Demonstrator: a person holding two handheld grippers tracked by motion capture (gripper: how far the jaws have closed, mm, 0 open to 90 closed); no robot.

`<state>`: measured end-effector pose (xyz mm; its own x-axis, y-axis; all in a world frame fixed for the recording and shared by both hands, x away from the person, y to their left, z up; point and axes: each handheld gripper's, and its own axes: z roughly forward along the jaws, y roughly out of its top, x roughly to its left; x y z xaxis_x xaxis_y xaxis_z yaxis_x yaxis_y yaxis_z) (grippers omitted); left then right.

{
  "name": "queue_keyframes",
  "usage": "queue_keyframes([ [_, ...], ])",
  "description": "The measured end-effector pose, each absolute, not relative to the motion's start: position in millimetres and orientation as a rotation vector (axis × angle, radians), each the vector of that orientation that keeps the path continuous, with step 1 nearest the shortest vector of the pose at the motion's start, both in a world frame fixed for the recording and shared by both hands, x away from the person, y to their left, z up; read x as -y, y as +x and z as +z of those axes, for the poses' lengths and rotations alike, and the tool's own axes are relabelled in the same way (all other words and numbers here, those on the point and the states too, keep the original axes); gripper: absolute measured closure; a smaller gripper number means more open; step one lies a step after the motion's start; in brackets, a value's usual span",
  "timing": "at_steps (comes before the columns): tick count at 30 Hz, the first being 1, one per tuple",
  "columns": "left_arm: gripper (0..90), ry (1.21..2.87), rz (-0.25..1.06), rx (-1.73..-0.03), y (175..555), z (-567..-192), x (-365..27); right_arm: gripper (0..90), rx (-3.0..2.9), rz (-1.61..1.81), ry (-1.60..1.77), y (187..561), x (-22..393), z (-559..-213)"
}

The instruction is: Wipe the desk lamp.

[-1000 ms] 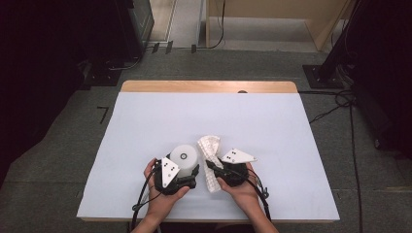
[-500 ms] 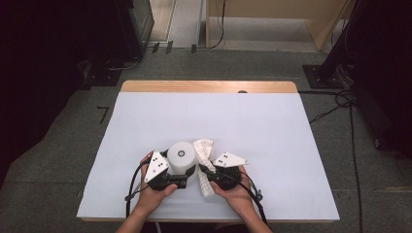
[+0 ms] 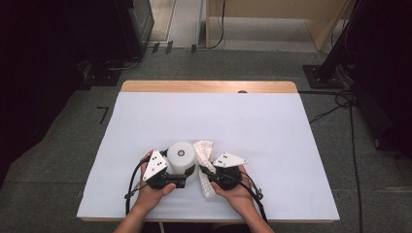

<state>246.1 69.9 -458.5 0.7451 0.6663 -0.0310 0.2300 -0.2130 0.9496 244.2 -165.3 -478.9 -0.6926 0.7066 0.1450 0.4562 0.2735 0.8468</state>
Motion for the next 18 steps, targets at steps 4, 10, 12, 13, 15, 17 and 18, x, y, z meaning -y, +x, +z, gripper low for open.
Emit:
queue_keyframes([
  [4,8.9,1.809,0.480,-0.696,244,-461,-67,75.0,-2.234,1.436,1.046,239,167,-467],
  [10,8.9,1.798,0.463,-0.694,243,-459,-66,74.9,-2.150,1.515,0.960,227,172,-442],
  [12,8.9,1.792,0.460,-0.692,243,-458,-67,74.9,-2.191,1.489,0.984,232,171,-451],
  [13,8.9,1.788,0.462,-0.691,243,-457,-68,74.9,-2.215,1.472,1.000,233,170,-455],
  [15,8.9,1.774,0.459,-0.690,242,-455,-70,74.9,-2.239,1.447,1.016,236,169,-460],
  [17,8.9,1.762,0.451,-0.695,243,-454,-72,74.9,-2.292,1.409,1.059,241,166,-470],
  [18,8.9,1.757,0.438,-0.702,244,-453,-74,74.9,-2.292,1.409,1.059,241,166,-470],
])
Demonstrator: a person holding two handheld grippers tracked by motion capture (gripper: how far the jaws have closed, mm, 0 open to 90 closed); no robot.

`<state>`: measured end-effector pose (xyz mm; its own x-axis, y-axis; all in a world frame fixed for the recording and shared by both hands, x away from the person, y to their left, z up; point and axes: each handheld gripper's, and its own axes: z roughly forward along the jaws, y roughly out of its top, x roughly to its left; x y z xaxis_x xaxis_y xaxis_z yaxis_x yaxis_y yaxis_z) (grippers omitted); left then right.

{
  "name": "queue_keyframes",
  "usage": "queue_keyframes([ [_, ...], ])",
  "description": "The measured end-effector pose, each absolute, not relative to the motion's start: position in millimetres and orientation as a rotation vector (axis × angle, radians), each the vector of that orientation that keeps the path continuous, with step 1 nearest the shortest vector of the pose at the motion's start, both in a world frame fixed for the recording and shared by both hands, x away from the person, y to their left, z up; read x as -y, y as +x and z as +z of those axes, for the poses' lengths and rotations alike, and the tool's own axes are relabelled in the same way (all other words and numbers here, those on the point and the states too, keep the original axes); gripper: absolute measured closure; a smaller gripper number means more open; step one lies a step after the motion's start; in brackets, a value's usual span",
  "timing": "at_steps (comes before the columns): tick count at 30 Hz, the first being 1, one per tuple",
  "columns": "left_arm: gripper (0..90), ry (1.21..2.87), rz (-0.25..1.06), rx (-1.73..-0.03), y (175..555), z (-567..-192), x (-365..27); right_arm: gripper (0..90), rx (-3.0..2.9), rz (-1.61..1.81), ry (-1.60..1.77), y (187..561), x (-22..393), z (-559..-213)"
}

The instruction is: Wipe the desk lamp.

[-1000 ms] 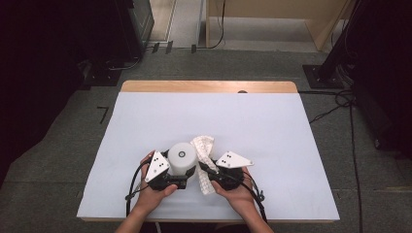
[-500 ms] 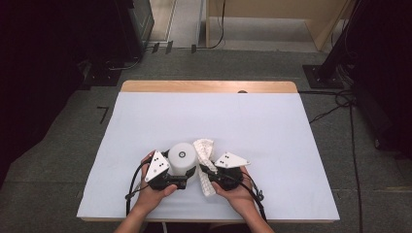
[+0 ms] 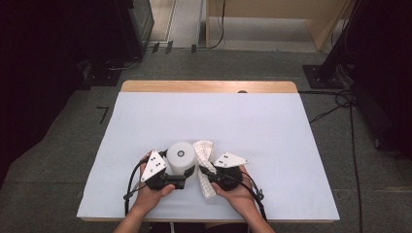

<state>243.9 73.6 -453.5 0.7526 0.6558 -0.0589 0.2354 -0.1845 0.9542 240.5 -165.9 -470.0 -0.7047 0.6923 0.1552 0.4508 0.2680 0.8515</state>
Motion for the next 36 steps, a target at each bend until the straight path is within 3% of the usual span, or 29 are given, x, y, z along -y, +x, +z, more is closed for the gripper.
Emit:
queue_keyframes([
  [12,8.9,1.803,0.424,-0.668,246,-458,-68,74.9,-2.145,1.545,0.990,230,174,-436],
  [21,8.9,1.737,0.371,-0.685,252,-453,-79,74.7,-2.267,1.469,1.044,246,169,-462],
  [32,8.9,1.819,0.407,-0.670,253,-465,-66,74.8,-2.154,1.567,1.015,240,177,-440],
  [36,8.9,1.826,0.425,-0.688,255,-466,-67,74.6,-2.218,1.498,1.030,244,174,-450],
])
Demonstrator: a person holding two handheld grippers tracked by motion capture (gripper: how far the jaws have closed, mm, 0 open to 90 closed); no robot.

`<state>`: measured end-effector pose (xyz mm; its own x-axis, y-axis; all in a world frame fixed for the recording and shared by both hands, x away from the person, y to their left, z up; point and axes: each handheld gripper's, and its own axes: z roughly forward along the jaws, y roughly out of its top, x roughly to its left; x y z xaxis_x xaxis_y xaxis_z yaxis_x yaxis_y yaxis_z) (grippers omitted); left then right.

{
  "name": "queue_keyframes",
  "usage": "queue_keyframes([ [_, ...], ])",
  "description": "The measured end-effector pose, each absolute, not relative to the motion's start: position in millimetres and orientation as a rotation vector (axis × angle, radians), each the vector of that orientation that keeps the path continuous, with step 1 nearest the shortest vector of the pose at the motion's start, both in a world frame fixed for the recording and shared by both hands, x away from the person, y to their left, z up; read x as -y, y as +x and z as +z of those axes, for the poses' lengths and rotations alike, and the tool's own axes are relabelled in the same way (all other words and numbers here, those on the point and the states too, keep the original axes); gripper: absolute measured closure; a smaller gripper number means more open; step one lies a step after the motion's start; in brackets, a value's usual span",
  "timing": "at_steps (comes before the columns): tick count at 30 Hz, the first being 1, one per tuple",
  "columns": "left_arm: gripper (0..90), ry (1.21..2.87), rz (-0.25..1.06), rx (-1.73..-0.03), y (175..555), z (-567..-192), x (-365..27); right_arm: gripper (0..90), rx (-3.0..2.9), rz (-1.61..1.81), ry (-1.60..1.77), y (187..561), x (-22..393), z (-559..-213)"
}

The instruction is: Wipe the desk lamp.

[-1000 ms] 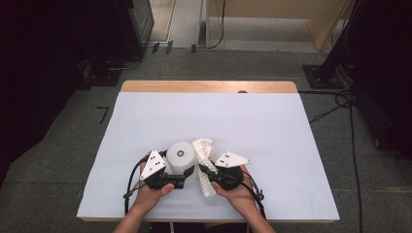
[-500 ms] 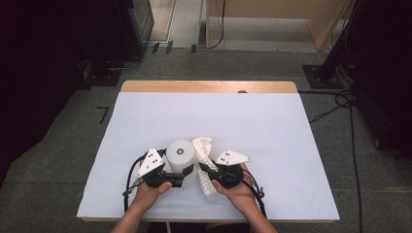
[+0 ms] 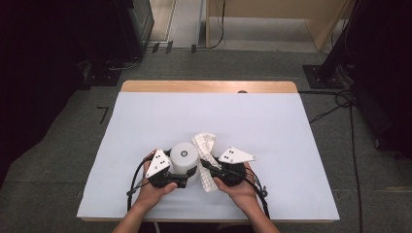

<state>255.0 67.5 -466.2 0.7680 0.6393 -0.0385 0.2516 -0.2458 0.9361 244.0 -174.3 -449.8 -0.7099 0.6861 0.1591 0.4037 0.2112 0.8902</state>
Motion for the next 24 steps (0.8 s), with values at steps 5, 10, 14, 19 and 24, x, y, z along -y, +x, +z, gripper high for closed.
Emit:
queue_keyframes([
  [5,8.8,1.841,0.434,-0.691,255,-471,-68,73.9,-2.239,1.476,1.084,249,175,-459],
  [10,8.6,1.826,0.465,-0.705,252,-473,-68,73.9,-2.219,1.472,1.094,251,181,-459],
  [14,3.8,1.781,0.489,-0.751,245,-469,-65,73.9,-2.205,1.469,1.111,252,186,-460],
  [19,5.1,1.805,0.599,-0.880,237,-472,-49,73.7,-2.194,1.458,1.130,253,190,-462],
  [24,8.7,1.824,0.624,-0.891,234,-471,-46,73.6,-2.212,1.450,1.130,252,187,-465],
])
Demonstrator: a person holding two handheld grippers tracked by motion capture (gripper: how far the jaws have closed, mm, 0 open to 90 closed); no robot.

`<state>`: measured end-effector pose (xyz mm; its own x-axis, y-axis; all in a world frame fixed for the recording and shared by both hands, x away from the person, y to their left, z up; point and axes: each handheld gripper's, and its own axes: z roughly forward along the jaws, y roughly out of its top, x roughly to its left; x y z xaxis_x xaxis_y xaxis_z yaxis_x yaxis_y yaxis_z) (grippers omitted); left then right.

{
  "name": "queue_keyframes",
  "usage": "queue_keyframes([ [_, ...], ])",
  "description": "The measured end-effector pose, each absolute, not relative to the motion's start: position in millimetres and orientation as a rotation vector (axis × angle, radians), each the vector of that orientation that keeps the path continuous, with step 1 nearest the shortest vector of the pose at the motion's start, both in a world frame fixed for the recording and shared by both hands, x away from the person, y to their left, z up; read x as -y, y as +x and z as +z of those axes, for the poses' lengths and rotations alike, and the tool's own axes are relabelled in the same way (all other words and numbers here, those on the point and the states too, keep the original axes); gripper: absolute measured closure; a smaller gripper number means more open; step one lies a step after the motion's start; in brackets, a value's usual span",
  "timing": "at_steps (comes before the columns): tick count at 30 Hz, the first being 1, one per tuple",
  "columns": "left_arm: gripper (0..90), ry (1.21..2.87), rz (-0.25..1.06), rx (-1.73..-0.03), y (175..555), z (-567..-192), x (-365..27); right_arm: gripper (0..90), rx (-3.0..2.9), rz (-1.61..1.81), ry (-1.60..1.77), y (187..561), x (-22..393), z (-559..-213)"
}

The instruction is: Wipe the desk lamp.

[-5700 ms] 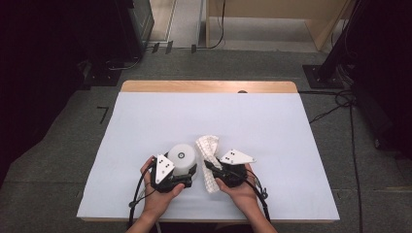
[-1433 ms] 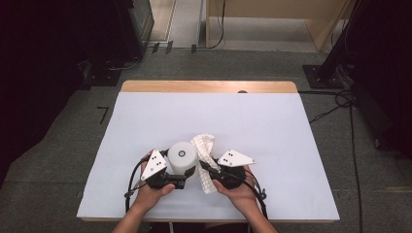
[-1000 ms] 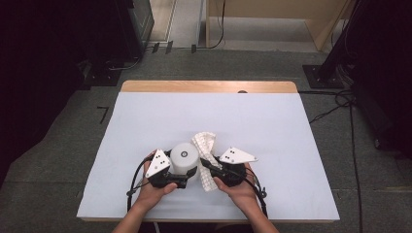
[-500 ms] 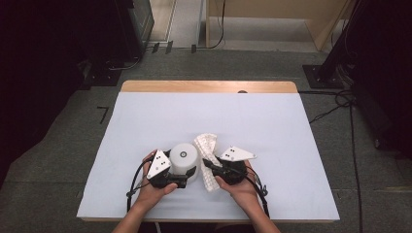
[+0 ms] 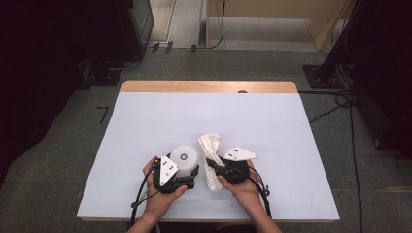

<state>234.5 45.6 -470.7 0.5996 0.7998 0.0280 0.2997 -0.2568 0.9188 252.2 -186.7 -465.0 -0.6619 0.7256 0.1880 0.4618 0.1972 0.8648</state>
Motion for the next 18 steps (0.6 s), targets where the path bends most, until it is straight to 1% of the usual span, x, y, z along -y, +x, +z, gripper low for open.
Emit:
queue_keyframes([
  [4,8.8,1.795,0.558,-0.862,241,-467,-58,73.6,-2.230,1.445,1.126,252,183,-468],
  [7,8.8,1.732,0.466,-0.800,245,-459,-69,73.6,-2.268,1.425,1.109,252,176,-472],
  [11,8.8,1.749,0.461,-0.769,246,-457,-71,73.9,-2.266,1.443,1.080,250,170,-470],
  [18,8.8,1.800,0.445,-0.730,246,-461,-65,74.2,-2.184,1.528,0.987,239,171,-445],
])
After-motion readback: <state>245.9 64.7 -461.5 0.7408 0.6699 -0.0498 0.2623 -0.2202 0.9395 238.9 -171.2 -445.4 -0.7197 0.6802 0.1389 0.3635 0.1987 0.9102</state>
